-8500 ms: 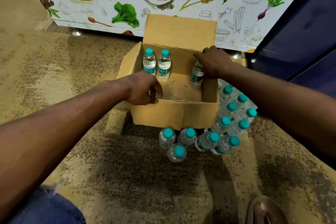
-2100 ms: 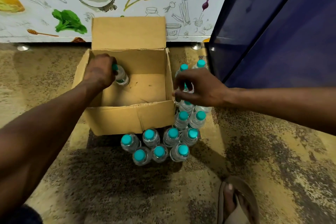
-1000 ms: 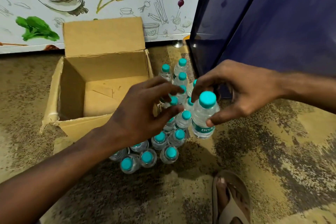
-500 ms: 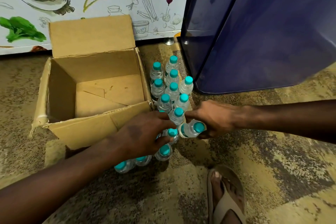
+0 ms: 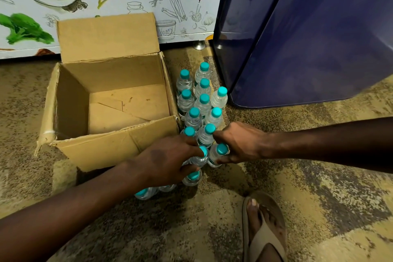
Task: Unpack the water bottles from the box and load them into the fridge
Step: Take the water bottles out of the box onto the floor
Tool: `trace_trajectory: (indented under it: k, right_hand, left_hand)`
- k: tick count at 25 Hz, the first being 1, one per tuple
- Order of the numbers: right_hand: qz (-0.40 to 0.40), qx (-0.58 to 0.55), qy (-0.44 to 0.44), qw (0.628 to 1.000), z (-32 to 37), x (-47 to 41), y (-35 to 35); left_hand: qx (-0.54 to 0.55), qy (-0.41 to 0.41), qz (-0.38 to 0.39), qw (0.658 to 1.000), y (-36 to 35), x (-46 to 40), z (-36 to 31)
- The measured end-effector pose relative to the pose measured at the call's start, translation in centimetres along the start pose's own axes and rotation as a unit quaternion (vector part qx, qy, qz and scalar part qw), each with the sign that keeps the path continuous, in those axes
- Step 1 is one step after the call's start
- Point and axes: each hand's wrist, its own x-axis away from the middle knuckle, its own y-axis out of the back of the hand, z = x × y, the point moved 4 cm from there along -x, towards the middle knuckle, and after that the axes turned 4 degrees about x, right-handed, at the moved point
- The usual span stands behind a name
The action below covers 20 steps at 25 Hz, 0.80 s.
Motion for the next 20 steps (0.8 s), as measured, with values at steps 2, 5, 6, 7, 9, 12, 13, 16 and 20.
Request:
trace_trajectory:
  k: [2,5,6,7,9,12,13,16,20]
  right_hand:
    - [0.017,0.019,0.005,1.000,0.1,-0.1,0.1]
    - [0.037,0.061,0.018,0.997,0.1,0.1,0.9]
    - [0.031,0.076,0.022,0.996,0.1,0.3,1.4]
    - [0.013,0.096,0.027,0.995,0.2,0.4,1.9]
    - [-0.049,0.128,0.043,0.990,0.6,0.6,3.1]
    - [-0.141,0.103,0.062,0.983,0.9,0.7,4.3]
    - [-0.164,0.092,0.062,0.980,0.9,0.6,4.6]
    - [-0.189,0.072,0.056,0.978,0.7,0.3,4.9]
    - [-0.240,0.071,0.051,0.967,0.8,-0.3,5.7]
  left_hand:
    - [0.000,-0.006,-0.001,1.000,-0.2,-0.1,0.1]
    - [-0.002,-0.009,0.000,1.000,-0.4,-0.3,0.1]
    - [-0.002,-0.009,0.001,1.000,-0.4,-0.4,0.1]
    - [-0.002,-0.011,0.000,1.000,-0.3,-0.5,0.0]
    - [-0.008,-0.008,-0.014,1.000,0.1,-0.7,-0.2]
    - [-0.029,0.024,-0.062,0.997,1.2,-0.9,0.2]
    - [-0.037,0.039,-0.074,0.996,1.7,-0.9,0.4]
    - [-0.052,0.075,-0.111,0.990,3.3,-0.8,1.0]
    - [-0.070,0.131,-0.162,0.976,5.3,-0.2,2.0]
